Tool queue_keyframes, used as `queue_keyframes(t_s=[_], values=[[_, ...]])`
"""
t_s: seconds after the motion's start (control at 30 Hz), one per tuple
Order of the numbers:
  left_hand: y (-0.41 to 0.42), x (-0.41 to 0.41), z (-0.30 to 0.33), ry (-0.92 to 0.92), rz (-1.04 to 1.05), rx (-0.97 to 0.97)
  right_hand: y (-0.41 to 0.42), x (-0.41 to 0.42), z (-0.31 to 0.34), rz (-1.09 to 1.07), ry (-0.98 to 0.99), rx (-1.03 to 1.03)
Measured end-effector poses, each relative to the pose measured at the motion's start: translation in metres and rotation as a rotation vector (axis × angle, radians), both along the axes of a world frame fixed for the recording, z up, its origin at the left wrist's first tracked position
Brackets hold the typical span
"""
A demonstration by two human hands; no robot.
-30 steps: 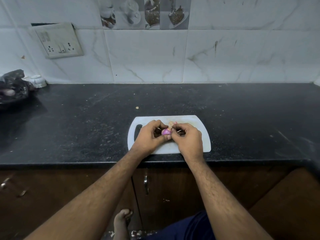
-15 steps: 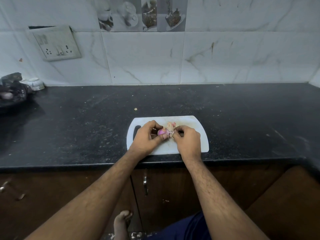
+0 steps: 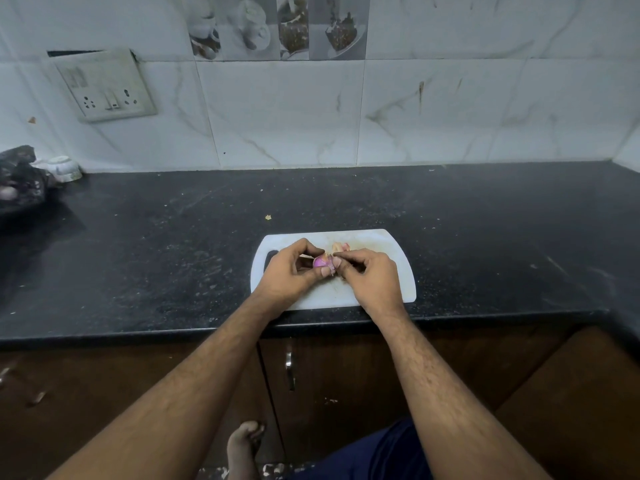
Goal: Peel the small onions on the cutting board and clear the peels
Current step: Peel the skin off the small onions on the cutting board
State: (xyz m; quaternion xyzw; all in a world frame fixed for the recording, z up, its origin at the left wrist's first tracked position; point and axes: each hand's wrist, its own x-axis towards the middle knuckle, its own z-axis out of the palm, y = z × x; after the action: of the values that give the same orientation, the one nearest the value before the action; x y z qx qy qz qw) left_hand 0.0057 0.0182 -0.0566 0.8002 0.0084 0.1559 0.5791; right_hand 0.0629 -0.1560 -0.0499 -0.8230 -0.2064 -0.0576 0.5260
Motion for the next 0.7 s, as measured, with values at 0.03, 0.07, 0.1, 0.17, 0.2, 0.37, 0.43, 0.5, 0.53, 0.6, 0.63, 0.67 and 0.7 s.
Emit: queue_keyframes(t_s=[0.03,0.07,0.1,0.17,0.2,0.37,0.43,0.5,0.53,0.6,0.63,0.67,0.7], values=[[0.000,0.000,0.000,0.003,-0.001,0.000,0.000,-0.001,0.000,-0.001,-0.002,0.007],[0.000,0.000,0.000,0.006,-0.001,0.003,0.000,-0.003,0.001,-0.001,-0.006,0.017],[0.000,0.001,-0.001,0.009,-0.001,0.006,0.001,-0.004,0.001,-0.001,-0.013,0.027],[0.000,0.001,-0.003,0.004,-0.006,0.010,0.002,-0.006,0.000,-0.006,-0.048,0.015],[0.001,0.001,-0.004,-0.004,-0.009,0.011,0.003,-0.007,-0.002,-0.010,-0.071,-0.008],[-0.003,0.000,-0.004,-0.062,-0.007,0.071,0.006,-0.008,-0.006,0.015,-0.178,-0.152],[-0.005,0.000,-0.003,-0.093,-0.011,0.132,0.006,-0.011,-0.006,0.018,-0.216,-0.164],[-0.004,0.000,-0.002,-0.091,-0.016,0.137,0.005,-0.015,-0.005,0.015,-0.222,-0.134],[-0.004,0.000,-0.002,-0.080,-0.018,0.127,0.004,-0.017,-0.004,0.010,-0.219,-0.107],[-0.002,0.000,-0.002,-0.063,-0.015,0.115,0.004,-0.017,-0.002,-0.003,-0.217,-0.062],[-0.002,0.000,-0.002,-0.062,-0.013,0.118,0.003,-0.017,-0.001,-0.009,-0.218,-0.048],[-0.002,0.000,-0.001,-0.064,-0.011,0.125,0.003,-0.017,0.000,-0.015,-0.215,-0.034],[-0.003,0.000,-0.001,-0.067,-0.009,0.129,0.003,-0.017,0.001,-0.020,-0.211,-0.022]])
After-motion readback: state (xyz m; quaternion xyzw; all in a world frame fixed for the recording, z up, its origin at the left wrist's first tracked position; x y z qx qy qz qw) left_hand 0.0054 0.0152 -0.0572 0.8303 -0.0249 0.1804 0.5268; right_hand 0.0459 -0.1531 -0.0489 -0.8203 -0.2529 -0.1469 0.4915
